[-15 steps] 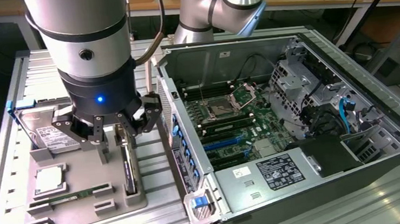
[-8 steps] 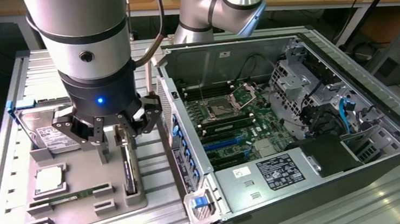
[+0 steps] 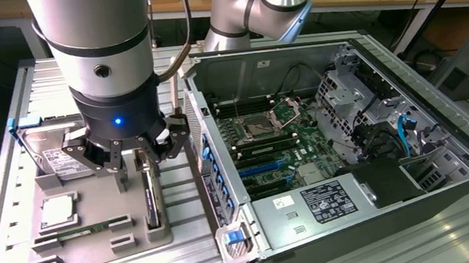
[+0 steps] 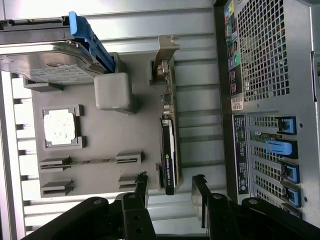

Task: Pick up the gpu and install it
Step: 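Pick up the gpu and move the gpu toward the slot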

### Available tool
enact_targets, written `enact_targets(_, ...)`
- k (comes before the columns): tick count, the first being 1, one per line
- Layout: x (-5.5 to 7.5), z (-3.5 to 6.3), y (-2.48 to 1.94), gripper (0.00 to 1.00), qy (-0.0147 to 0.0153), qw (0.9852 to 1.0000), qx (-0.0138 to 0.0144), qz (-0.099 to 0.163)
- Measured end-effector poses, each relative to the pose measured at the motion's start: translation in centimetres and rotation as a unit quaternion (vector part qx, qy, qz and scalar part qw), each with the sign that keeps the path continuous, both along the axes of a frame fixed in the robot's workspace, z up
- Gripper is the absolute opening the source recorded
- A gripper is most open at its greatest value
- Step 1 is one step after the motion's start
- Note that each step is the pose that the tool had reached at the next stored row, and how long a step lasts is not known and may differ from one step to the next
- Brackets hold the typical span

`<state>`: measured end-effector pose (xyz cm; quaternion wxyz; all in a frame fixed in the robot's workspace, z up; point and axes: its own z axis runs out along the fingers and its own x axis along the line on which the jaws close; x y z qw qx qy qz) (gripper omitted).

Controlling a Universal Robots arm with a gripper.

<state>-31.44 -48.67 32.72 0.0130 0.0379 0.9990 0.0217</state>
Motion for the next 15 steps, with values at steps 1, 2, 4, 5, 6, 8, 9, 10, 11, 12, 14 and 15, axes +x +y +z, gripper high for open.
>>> enact_targets(1,0.00,-0.04,0.00,0.48,0.0000,1.0000,0.0000,0.000)
enact_targets(2,0.00,-0.09,0.00,0.48,0.0000,1.0000,0.0000,0.000)
enact_targets(4,0.00,-0.19,0.00,0.48,0.0000,1.0000,0.0000,0.000)
enact_targets(5,0.00,-0.25,0.00,0.48,0.0000,1.0000,0.0000,0.000)
enact_targets(6,0.00,-0.30,0.00,0.48,0.0000,1.0000,0.0000,0.000)
enact_targets(8,0.00,-0.44,0.00,0.48,0.0000,1.0000,0.0000,0.000)
enact_targets(9,0.00,-0.51,0.00,0.48,0.0000,1.0000,0.0000,0.000)
enact_targets(10,0.00,-0.57,0.00,0.48,0.0000,1.0000,0.0000,0.000)
enact_targets(11,0.00,-0.63,0.00,0.48,0.0000,1.0000,0.0000,0.000)
enact_targets(12,0.00,-0.69,0.00,0.48,0.0000,1.0000,0.0000,0.000)
enact_targets(14,0.00,-0.86,0.00,0.48,0.0000,1.0000,0.0000,0.000)
enact_targets(15,0.00,-0.93,0.00,0.48,0.0000,1.0000,0.0000,0.000)
